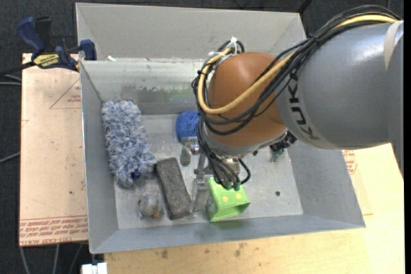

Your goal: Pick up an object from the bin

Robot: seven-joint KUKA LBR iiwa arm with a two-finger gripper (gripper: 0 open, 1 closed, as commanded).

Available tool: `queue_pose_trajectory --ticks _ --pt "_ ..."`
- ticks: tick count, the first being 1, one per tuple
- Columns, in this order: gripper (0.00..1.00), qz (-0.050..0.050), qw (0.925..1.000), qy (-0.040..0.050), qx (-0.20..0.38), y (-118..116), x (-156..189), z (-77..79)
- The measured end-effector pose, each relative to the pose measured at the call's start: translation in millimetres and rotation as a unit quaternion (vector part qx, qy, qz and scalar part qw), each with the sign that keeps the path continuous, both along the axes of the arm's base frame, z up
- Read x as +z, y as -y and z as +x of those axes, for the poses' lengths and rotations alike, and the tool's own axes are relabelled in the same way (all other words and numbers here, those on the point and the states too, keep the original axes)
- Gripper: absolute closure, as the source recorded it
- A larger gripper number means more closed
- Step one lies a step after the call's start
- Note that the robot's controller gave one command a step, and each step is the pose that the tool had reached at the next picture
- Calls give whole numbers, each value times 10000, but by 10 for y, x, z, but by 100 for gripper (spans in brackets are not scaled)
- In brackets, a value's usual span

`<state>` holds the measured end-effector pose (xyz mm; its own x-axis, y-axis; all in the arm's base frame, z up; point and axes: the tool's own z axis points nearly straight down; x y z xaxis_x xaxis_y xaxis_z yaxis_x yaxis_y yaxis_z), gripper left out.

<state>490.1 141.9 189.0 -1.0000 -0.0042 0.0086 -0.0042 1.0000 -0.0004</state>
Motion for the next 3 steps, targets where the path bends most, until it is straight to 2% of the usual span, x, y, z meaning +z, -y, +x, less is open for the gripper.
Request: queue_pose_trajectory --ticks 1,2,3 --pt "0 8 10000 41 -20 8 43 19" --pt "0 11 9989 63 471 -292 -424 116" --pt "0 18 9775 52 2110 -923 -559 75"
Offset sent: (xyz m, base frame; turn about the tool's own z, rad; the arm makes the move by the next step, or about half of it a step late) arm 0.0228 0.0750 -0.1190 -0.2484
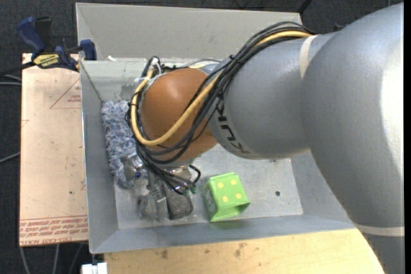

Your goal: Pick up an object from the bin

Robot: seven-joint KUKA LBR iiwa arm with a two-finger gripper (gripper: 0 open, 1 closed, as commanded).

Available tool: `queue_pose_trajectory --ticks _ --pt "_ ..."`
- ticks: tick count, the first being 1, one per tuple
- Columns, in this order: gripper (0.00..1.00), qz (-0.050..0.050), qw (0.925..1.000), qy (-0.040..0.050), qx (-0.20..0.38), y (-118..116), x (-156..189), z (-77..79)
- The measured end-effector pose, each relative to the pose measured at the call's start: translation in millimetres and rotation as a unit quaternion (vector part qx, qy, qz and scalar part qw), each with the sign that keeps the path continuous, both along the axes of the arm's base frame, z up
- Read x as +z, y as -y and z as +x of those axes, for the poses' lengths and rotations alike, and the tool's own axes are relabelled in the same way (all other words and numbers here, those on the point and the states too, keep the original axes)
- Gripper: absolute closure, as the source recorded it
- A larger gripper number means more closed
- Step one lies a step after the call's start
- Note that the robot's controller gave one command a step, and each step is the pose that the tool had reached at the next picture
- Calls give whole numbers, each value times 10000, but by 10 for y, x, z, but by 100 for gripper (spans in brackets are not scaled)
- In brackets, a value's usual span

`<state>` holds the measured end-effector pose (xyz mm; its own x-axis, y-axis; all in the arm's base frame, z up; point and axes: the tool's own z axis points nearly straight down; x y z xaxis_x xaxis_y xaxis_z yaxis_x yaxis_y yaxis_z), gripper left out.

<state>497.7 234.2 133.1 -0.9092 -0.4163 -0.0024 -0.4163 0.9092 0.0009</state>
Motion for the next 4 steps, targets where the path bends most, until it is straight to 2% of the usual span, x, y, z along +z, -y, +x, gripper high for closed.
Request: queue_pose_trajectory --ticks 1,2,3,4 --pt "0 0 9955 5 946 -21 76 316" --pt "0 3 9874 5 1584 -65 -286 498" --pt "100 6 9926 -4 1211 -167 -629 837" --pt "100 7 9927 -1 1209 -167 -623 837"
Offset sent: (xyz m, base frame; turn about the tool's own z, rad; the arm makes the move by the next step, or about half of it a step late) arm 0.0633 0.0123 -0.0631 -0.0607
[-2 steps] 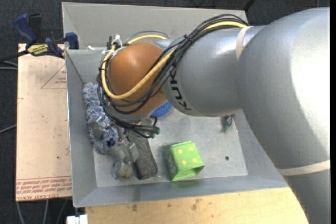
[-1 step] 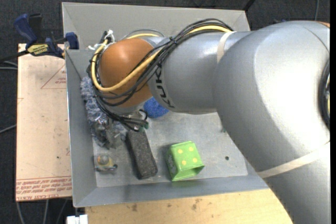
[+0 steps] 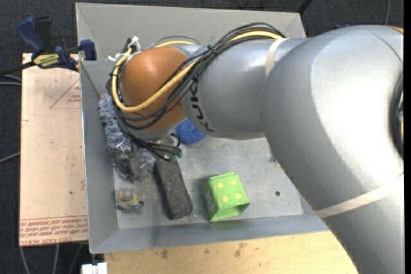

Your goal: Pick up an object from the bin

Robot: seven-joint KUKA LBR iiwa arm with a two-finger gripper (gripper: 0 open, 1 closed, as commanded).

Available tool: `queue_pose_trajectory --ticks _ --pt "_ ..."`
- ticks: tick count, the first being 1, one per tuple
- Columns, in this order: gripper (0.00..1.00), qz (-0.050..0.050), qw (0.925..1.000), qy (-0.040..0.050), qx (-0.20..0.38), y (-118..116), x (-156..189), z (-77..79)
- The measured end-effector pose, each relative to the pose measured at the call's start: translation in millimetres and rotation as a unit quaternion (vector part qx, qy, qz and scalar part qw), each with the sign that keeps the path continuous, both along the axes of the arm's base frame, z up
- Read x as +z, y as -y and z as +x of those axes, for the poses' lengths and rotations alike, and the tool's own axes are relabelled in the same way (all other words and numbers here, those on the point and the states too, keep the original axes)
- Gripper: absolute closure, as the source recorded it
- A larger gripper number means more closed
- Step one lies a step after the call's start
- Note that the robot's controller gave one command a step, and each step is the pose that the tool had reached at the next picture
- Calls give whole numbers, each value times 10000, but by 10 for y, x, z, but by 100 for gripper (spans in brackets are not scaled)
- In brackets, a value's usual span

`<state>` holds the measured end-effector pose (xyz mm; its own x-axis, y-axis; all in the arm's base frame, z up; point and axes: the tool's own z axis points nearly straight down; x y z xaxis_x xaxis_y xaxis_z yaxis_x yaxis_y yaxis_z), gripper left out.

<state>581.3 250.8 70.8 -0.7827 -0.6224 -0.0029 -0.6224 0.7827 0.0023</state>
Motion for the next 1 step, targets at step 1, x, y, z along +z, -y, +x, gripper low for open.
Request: queue_pose_trajectory --ticks 1 --pt "100 -4 10000 -13 0 4 36 -12"
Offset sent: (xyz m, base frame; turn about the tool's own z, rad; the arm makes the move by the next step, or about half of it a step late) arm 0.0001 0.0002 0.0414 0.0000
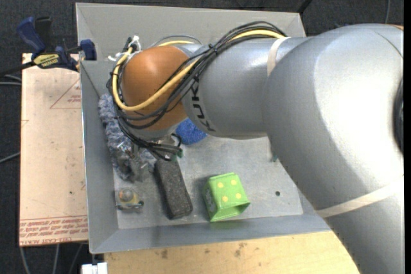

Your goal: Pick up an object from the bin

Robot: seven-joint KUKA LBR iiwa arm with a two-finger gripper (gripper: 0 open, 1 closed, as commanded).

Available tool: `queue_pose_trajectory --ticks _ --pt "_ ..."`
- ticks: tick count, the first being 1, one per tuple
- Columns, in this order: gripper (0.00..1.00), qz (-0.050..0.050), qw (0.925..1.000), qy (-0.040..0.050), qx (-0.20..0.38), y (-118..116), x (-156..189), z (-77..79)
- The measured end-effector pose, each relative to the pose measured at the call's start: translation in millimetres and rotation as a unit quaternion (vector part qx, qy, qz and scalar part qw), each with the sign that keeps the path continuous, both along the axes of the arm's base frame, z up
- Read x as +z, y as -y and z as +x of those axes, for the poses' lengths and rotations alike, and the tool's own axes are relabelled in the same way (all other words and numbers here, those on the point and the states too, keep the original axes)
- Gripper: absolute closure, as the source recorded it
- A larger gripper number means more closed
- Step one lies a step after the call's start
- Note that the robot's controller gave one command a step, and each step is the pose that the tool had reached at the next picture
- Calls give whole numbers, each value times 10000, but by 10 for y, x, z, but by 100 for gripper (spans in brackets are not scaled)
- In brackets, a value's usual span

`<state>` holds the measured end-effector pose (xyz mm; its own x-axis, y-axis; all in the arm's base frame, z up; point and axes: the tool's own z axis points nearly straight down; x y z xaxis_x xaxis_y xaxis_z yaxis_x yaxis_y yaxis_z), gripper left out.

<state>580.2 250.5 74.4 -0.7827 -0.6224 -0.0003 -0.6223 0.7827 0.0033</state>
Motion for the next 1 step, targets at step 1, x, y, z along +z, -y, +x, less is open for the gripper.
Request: queue_pose_trajectory --ticks 1 --pt "100 -16 10000 -26 -3 3 202 -15"
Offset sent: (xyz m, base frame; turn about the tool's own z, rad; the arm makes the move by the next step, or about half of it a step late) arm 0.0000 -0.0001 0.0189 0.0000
